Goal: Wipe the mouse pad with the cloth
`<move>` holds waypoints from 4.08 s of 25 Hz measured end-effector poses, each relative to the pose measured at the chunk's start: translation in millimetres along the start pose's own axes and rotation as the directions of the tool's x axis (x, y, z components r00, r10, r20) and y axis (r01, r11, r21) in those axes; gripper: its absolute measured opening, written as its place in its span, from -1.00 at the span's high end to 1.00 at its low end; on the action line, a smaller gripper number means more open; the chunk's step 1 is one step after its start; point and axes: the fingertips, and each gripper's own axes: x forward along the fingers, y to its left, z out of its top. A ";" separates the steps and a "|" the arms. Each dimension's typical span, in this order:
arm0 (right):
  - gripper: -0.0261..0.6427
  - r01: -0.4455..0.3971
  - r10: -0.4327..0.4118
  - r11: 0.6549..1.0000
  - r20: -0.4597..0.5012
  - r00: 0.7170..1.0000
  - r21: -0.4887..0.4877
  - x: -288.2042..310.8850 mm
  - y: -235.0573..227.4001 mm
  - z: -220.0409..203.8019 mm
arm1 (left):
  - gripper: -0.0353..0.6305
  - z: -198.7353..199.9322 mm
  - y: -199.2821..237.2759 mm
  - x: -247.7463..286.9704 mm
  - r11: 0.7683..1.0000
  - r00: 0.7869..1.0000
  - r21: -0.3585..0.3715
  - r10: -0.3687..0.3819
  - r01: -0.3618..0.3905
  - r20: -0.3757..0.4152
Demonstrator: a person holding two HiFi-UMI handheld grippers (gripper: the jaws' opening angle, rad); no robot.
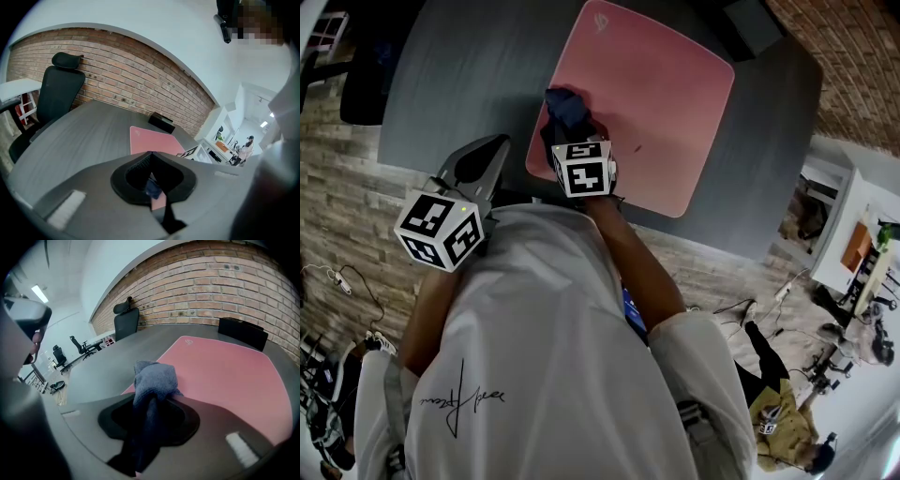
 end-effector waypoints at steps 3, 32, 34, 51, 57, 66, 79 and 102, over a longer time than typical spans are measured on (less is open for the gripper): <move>0.60 -0.001 0.001 1.000 0.002 1.000 -0.017 5.0 1.8 3.7 | 0.85 -0.6 1.9 -1.7 1.000 1.000 -0.001 0.003 -0.003 -0.001; 0.58 0.003 -0.003 0.998 -0.001 1.000 -0.065 35.3 -19.1 46.5 | 0.85 4.4 13.5 -2.1 0.999 1.000 -0.051 0.003 -0.002 0.013; 0.58 0.003 -0.003 0.998 -0.001 1.000 -0.065 36.4 -21.2 48.2 | 0.85 5.6 14.3 -2.2 0.998 1.000 -0.059 0.007 -0.006 0.019; 0.58 0.036 -0.036 0.999 0.016 0.999 -0.035 44.8 -47.0 66.1 | 0.85 10.1 22.8 -5.8 0.996 0.999 -0.086 0.030 -0.026 0.042; 0.58 0.055 -0.055 0.998 0.021 0.998 -0.017 43.5 -60.7 70.0 | 0.85 9.3 23.9 -2.6 0.995 0.999 -0.100 0.029 -0.026 0.033; 0.58 0.083 -0.083 0.996 0.028 0.996 0.015 38.0 -82.7 68.8 | 0.85 7.5 24.9 0.4 0.994 0.999 -0.111 0.025 -0.022 0.029; 0.59 0.107 -0.109 0.993 0.034 0.993 0.044 21.2 -111.0 60.0 | 0.85 2.4 18.2 7.3 0.993 1.000 -0.114 -0.004 0.005 0.004; 0.58 0.153 -0.155 0.987 0.036 0.987 0.056 -3.6 -157.1 41.3 | 0.85 -2.8 19.1 16.6 0.992 1.000 -0.122 -0.015 0.012 -0.023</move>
